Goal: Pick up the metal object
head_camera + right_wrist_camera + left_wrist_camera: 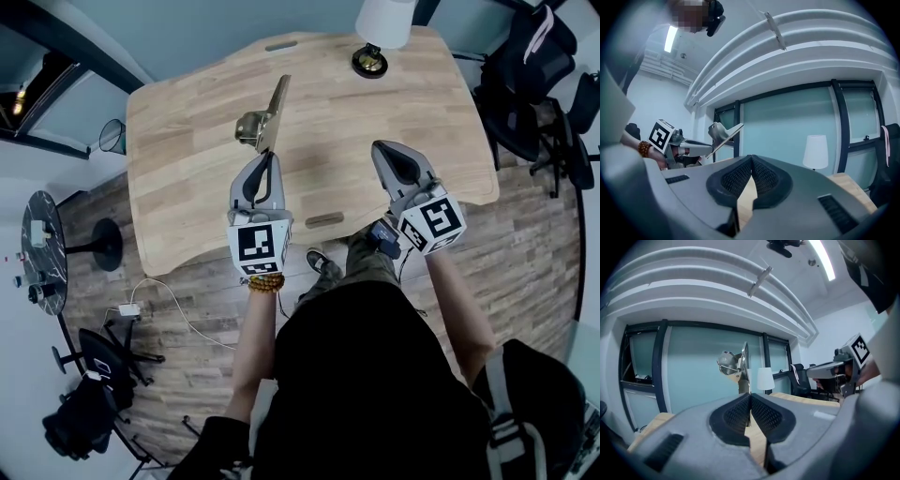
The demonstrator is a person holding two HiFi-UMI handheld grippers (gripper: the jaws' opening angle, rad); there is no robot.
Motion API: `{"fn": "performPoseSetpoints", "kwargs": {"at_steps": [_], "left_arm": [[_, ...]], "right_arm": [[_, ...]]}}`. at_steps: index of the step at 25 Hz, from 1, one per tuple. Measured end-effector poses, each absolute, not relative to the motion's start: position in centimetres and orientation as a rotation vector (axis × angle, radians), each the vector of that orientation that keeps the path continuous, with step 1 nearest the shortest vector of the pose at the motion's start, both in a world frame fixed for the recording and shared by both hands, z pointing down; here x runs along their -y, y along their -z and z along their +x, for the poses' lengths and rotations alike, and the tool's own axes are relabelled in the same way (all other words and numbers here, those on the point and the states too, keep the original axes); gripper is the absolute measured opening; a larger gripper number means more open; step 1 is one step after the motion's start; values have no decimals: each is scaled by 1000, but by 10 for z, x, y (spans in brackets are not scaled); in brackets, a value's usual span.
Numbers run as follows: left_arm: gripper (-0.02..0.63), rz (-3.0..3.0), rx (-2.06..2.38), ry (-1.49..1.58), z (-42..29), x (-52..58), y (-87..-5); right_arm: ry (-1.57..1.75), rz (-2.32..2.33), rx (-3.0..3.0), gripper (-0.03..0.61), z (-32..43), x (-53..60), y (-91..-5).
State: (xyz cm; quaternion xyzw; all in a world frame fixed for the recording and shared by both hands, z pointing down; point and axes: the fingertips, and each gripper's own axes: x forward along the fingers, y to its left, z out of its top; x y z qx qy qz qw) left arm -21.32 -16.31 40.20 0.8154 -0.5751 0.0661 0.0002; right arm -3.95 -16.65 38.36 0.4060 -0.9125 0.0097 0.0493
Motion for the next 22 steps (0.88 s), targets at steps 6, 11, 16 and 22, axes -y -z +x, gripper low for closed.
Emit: {"fn": "performPoseSetpoints", "kwargs": {"at_steps": [6,11,16,22], "left_arm": [[20,2592,1876,-121,-207,155,-368],[20,2591,1970,-33,-211,149,-345],[20,2599,1987,14,-205,146,-330],[20,2610,2017,54,-204,142,-314]], "right_arm": [[1,1259,2817,-9,-41,165,-364],[30,1286,2853,-9,-52,162,-348],[113,1259,2878,-9,-69,155,-331],[189,1259,2907,-9,-81,151,-310]]}}
